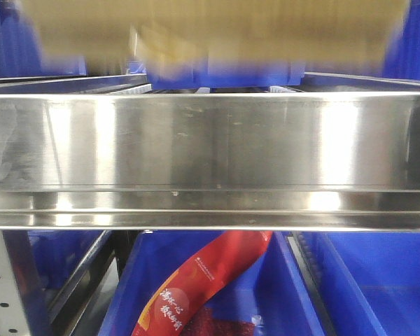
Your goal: Stack two boxes on right shelf middle
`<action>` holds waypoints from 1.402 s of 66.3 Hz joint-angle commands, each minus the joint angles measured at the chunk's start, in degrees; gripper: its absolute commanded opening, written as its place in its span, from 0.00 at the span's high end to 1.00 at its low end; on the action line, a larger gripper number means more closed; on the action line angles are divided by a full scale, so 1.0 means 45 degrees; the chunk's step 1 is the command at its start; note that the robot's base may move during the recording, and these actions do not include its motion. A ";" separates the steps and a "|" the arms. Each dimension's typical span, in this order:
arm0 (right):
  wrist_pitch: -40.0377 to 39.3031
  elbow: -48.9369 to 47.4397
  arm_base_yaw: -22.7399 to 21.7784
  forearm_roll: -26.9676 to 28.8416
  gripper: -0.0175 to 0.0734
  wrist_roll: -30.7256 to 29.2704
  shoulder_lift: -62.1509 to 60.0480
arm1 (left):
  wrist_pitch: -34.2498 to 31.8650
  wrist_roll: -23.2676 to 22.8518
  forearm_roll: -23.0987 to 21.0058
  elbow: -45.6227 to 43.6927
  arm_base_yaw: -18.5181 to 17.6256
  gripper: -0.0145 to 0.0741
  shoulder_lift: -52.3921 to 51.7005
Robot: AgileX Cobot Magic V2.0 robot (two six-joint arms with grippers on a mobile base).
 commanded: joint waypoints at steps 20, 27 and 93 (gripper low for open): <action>-0.1519 0.1458 0.0033 0.0209 0.95 -0.0277 0.0073 | -0.0755 0.0022 -0.0267 0.1761 0.0032 0.95 0.0187; -0.1519 0.1458 0.0033 0.0209 0.81 -0.0277 0.0131 | -0.0763 0.0022 -0.0267 0.1761 0.0032 0.81 0.0187; -0.3295 0.1971 0.0011 -0.0476 0.72 -0.0277 -0.3127 | -0.1974 0.0022 0.1045 0.1557 0.0032 0.55 -0.3027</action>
